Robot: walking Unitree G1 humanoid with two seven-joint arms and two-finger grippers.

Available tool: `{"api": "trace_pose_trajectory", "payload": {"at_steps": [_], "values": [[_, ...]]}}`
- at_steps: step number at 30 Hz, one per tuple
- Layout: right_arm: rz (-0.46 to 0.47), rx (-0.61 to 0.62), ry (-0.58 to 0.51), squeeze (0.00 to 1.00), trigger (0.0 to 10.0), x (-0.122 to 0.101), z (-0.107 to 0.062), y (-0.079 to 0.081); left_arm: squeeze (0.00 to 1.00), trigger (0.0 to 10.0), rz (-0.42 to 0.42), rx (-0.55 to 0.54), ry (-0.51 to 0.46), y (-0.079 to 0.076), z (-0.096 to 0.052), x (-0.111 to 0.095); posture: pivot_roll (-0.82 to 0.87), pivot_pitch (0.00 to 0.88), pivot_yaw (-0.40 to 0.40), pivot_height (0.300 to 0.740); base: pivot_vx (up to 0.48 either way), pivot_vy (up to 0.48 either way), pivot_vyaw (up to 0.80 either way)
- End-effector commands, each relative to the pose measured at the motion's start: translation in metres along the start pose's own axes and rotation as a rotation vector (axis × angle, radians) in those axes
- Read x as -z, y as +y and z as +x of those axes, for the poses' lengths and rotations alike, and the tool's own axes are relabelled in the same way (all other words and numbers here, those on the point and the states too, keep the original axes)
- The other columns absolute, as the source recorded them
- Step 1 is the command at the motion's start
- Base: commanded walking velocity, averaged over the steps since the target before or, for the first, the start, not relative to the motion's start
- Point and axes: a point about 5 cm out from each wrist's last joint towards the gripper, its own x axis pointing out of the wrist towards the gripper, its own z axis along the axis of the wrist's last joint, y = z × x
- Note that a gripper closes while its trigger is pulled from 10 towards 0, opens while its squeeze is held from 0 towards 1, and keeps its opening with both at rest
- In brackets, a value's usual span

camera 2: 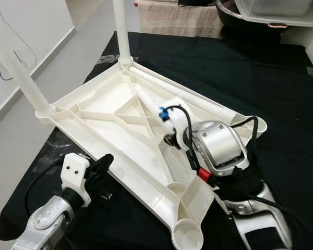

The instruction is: Building children table

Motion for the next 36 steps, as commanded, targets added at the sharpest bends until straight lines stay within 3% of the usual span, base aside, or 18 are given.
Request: {"api": "trace_pose_trajectory", "payload": {"at_steps": [1,2,3,4,7,8,9,10,11,12,13,14,15,17,18,26,30,36], "values": [[0.054,0.034,-0.19,0.0,0.0,-0.021,-0.002,-0.008,0.0,10.0,-0.027,-0.032,-0.004,0.006,0.002,0.001,-0.12,0.124,-0.017,0.74,0.0,0.0,0.0],[0.094,0.062,-0.286,0.0,0.0,-0.033,-0.006,-0.016,0.0,10.0,-0.072,-0.035,-0.037,0.008,0.008,-0.007,-0.12,0.12,-0.013,0.74,0.0,0.0,0.0],[0.094,0.062,-0.286,0.0,0.0,-0.033,-0.006,-0.016,0.0,10.0,-0.072,-0.035,-0.037,0.008,0.008,-0.007,-0.12,0.12,-0.013,0.74,0.0,0.0,0.0],[0.123,0.064,-0.384,0.0,0.0,-0.044,-0.011,-0.02,0.0,10.0,-0.153,-0.034,-0.085,0.01,0.014,-0.017,-0.12,0.115,-0.009,0.74,0.0,0.0,0.0],[0.132,0.065,-0.442,0.0,0.0,-0.05,-0.015,-0.022,0.0,10.0,-0.225,-0.027,-0.131,0.011,0.019,-0.027,-0.12,0.114,-0.007,0.74,0.0,0.0,0.0],[0.119,0.06,-0.529,0.0,0.0,-0.057,-0.022,-0.021,0.0,10.0,-0.29,-0.005,-0.189,0.014,0.023,-0.04,-0.11,0.105,-0.006,0.74,0.0,0.0,0.0],[0.083,0.057,-0.586,0.0,1.1,-0.062,-0.027,-0.019,0.0,10.0,-0.343,0.016,-0.244,0.017,0.027,-0.053,-0.11,0.102,-0.002,0.74,0.0,0.0,0.0],[0.083,0.057,-0.586,0.0,1.1,-0.062,-0.027,-0.019,0.0,10.0,-0.343,0.016,-0.244,0.017,0.027,-0.053,-0.11,0.102,-0.002,0.74,0.0,0.0,0.0],[0.062,0.055,-0.621,0.0,4.1,-0.064,-0.029,-0.016,0.0,10.0,-0.381,0.05,-0.315,0.021,0.031,-0.07,-0.11,0.093,0.001,0.74,0.0,0.0,0.0],[0.062,0.055,-0.621,0.0,4.1,-0.064,-0.029,-0.016,0.0,10.0,-0.381,0.05,-0.315,0.021,0.031,-0.07,-0.11,0.093,0.001,0.74,0.0,0.0,0.0],[0.023,0.05,-0.656,0.0,3.5,-0.067,-0.031,-0.011,0.0,10.0,-0.407,0.103,-0.411,0.028,0.035,-0.095,-0.1,0.087,0.004,0.74,0.0,0.0,0.0],[0.023,0.05,-0.656,0.0,3.5,-0.067,-0.031,-0.011,0.0,10.0,-0.407,0.103,-0.411,0.028,0.035,-0.095,-0.1,0.087,0.004,0.74,0.0,0.0,0.0],[-0.021,0.04,-0.684,0.0,9.0,-0.069,-0.032,-0.006,0.12,10.0,-0.411,0.136,-0.466,0.032,0.038,-0.11,-0.1,0.081,0.007,0.74,0.0,0.0,0.0],[-0.053,0.031,-0.704,0.0,9.0,-0.07,-0.033,-0.002,0.12,10.0,-0.412,0.157,-0.499,0.034,0.04,-0.119,-0.1,0.081,0.007,0.74,0.0,0.0,0.0],[-0.124,0.028,-0.75,0.0,10.0,-0.072,-0.032,0.007,1.0,10.0,-0.375,0.176,-0.573,0.042,0.048,-0.146,-0.1,0.075,0.016,0.74,0.0,0.0,0.0],[-0.242,0.009,-0.848,0.0,10.0,-0.071,-0.033,0.021,1.0,10.0,-0.348,0.167,-0.675,0.06,0.061,-0.196,-0.09,0.075,0.039,0.74,0.0,0.0,0.0],[-0.317,0.024,-0.86,0.0,10.0,-0.069,-0.032,0.027,1.0,10.0,-0.335,0.153,-0.65,0.064,0.068,-0.2,-0.09,0.077,0.046,0.74,0.0,0.0,0.0],[-0.347,0.016,-0.89,0.0,10.0,-0.069,-0.032,0.033,1.0,10.0,-0.352,0.186,-0.644,0.06,0.074,-0.206,-0.08,0.076,0.06,0.74,0.0,0.0,0.0]]}}
